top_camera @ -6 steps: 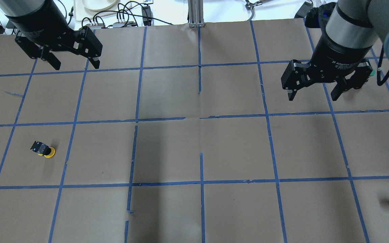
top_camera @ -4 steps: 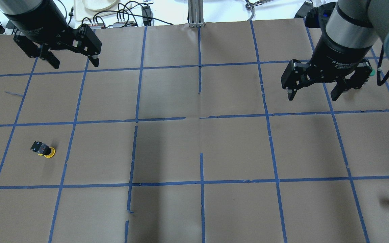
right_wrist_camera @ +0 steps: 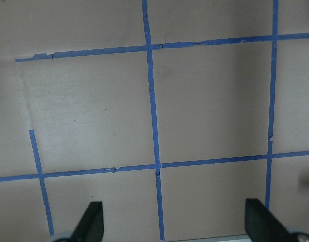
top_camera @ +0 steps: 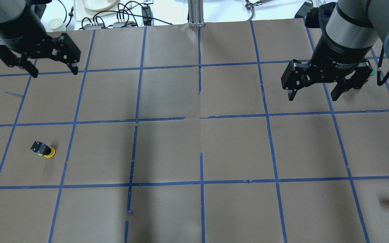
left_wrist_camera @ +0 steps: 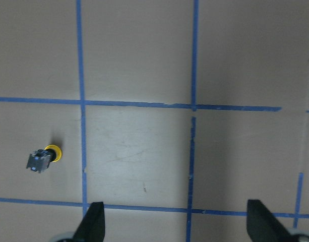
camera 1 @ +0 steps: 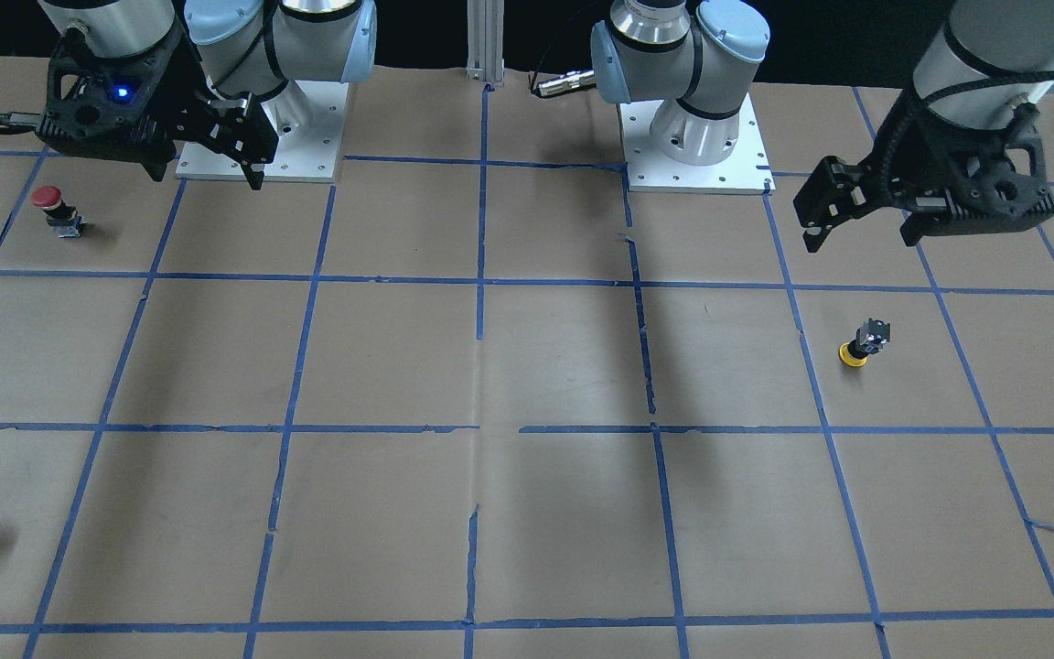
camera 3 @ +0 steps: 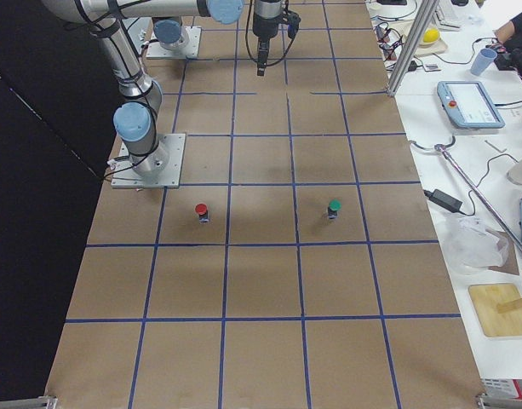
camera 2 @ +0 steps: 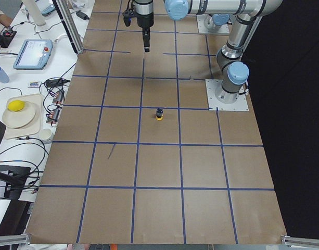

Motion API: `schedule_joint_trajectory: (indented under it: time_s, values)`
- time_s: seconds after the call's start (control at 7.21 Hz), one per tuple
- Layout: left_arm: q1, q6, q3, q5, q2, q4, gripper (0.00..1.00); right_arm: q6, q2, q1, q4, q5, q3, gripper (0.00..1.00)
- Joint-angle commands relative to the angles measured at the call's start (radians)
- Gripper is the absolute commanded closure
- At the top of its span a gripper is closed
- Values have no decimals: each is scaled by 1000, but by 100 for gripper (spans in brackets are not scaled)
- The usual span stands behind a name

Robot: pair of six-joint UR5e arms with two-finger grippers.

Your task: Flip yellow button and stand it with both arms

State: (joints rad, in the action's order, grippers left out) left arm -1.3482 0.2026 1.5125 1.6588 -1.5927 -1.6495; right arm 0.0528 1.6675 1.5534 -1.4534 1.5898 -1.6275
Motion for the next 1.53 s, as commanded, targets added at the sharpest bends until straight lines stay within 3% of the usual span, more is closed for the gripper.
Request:
schedule_joint_trajectory:
  time_s: [0.0, 0.14, 0.42, 0.69, 0.97, 1.39]
  values:
    - [130, 203, 111, 7, -4, 46, 1, 2, 0, 1, -1, -4, 0, 0]
    - [177, 307, 194, 9, -4, 168, 1, 4, 0, 1, 1, -1, 0, 0]
    - [330, 513, 369, -101, -7, 375, 1, 5, 0, 1, 1, -4, 0, 0]
    - [395, 624, 507, -105, -38, 685, 1, 9, 0, 1, 1, -5, 0, 0]
    - [423, 768, 538, -97, -111, 737, 2, 10, 0, 2, 2, -11, 0, 0]
    - [437, 784, 606, -103, -118, 743, 2, 10, 0, 2, 2, -11, 1, 0]
